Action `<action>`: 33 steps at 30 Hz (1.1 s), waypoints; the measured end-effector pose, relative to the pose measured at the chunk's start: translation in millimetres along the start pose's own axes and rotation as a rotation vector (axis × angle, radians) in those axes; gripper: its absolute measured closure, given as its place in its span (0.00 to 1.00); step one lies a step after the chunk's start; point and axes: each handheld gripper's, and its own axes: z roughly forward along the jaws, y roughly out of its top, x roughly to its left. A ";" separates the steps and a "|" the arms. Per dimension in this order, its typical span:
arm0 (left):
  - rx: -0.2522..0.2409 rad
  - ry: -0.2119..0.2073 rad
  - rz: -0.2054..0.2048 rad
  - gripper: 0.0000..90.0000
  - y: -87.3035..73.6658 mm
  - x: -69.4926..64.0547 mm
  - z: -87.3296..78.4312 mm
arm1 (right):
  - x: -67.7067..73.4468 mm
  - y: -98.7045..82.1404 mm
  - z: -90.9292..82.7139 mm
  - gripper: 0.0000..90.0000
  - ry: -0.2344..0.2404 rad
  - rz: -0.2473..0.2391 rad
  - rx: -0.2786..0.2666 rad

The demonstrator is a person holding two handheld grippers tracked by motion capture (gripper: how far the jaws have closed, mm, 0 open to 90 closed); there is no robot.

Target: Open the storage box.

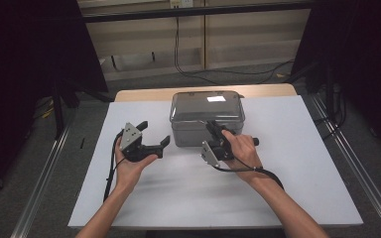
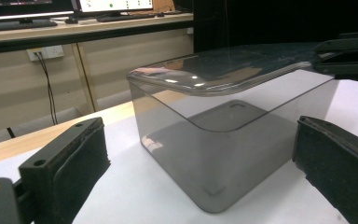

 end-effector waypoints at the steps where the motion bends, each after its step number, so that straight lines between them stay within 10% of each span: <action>1: 0.005 0.013 0.007 0.04 0.0 1.2 2.1 | -0.6 0.1 0.0 0.89 0.000 -0.002 0.002; 33: -0.030 0.010 0.049 0.20 11.1 10.8 57.3 | -13.8 1.6 1.9 0.90 -0.010 0.004 -0.009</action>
